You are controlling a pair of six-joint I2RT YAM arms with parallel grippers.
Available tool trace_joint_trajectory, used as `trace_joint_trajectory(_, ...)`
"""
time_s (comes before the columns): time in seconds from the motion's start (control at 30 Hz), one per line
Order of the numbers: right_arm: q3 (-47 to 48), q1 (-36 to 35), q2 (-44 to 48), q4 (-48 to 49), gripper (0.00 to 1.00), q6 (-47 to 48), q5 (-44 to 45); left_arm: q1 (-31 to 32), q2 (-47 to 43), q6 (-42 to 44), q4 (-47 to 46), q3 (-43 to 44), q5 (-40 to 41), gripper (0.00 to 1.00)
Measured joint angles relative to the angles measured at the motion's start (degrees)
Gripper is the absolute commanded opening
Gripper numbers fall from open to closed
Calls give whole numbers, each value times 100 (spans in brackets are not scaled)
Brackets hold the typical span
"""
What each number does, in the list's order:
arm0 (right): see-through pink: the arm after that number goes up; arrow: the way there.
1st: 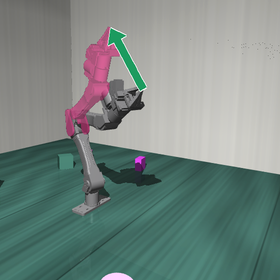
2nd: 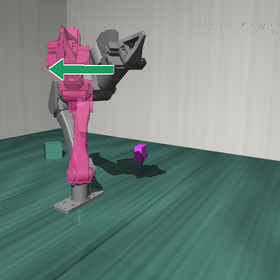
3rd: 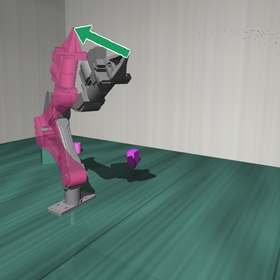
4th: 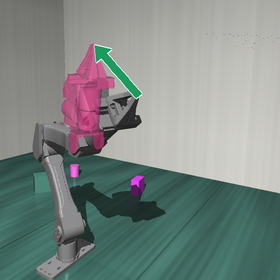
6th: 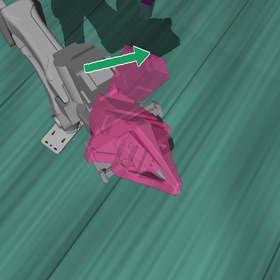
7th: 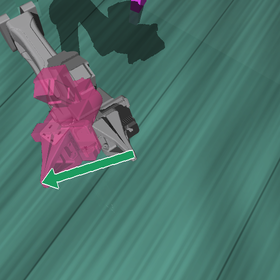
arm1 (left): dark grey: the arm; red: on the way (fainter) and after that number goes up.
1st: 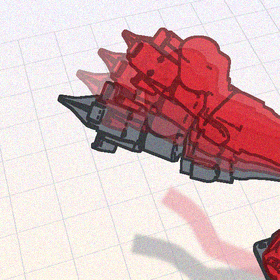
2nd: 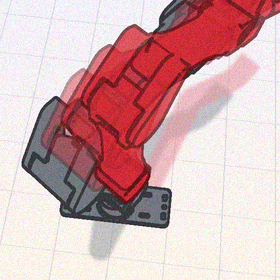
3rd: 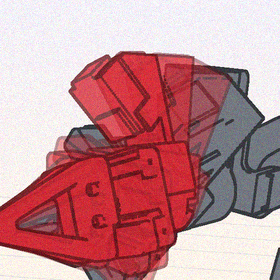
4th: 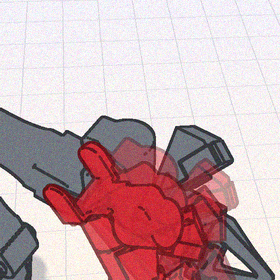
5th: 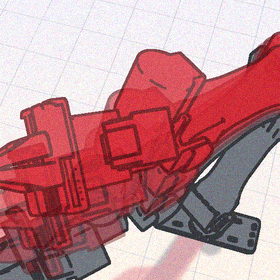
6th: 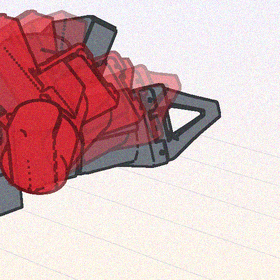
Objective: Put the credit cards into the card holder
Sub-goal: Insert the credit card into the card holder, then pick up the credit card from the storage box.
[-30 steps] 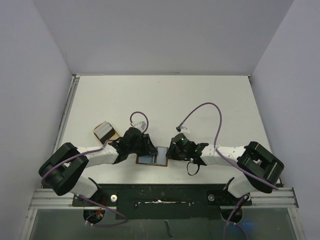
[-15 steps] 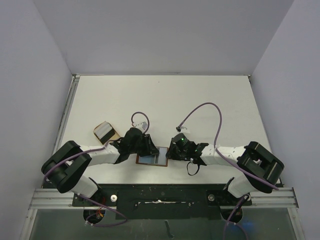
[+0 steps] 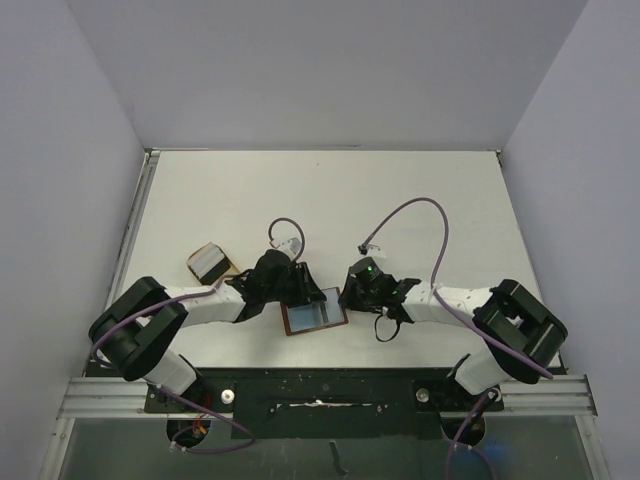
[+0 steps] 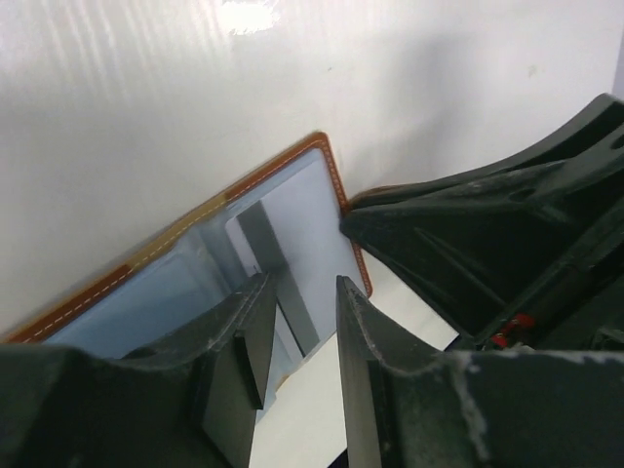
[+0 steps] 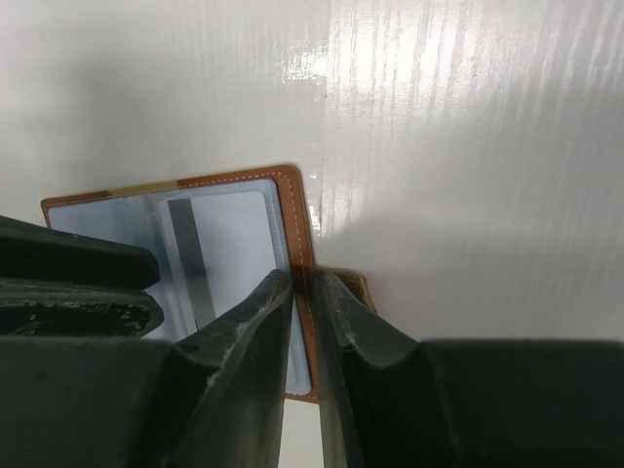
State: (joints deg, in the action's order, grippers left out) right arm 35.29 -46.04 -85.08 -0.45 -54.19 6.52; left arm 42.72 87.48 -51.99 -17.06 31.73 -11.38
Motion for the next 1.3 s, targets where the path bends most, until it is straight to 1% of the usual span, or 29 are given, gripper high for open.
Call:
trace_joint_trajectory(0.2,20,33,116,-192,26,214,96,4,-39,284,660,603,212,37)
trace_joint_trajectory(0.37,-11,31,496,-507,31,315,149,-76,-341,804,1829,1204,780,38)
trace_joint_trajectory(0.5,-70,20,981,-643,36,339,162,-350,-728,1399,3001,1810,1381,38)
trace_joint_trajectory(0.6,-81,15,1340,-721,36,363,168,-538,-920,1880,3724,2288,1888,38)
trace_joint_trajectory(0.67,-96,15,1617,-767,36,393,181,-654,-1043,2391,4203,2643,2387,38)
trace_joint_trajectory(0.73,-103,15,1805,-800,36,431,184,-734,-1156,2822,4487,2815,2769,38)
trace_joint_trajectory(0.87,-103,15,2061,-872,35,468,184,-1097,-1303,3777,4894,2857,3154,38)
trace_joint_trajectory(1.03,-107,15,2197,-1001,34,527,181,-1596,-1305,4828,4937,2597,3375,39)
trace_joint_trajectory(1.13,-107,15,2232,-1045,34,590,181,-1832,-1276,5243,4924,2341,3414,41)
trace_joint_trajectory(1.3,-157,15,2288,-1082,34,627,184,-2124,-1023,5580,4719,2033,3519,42)
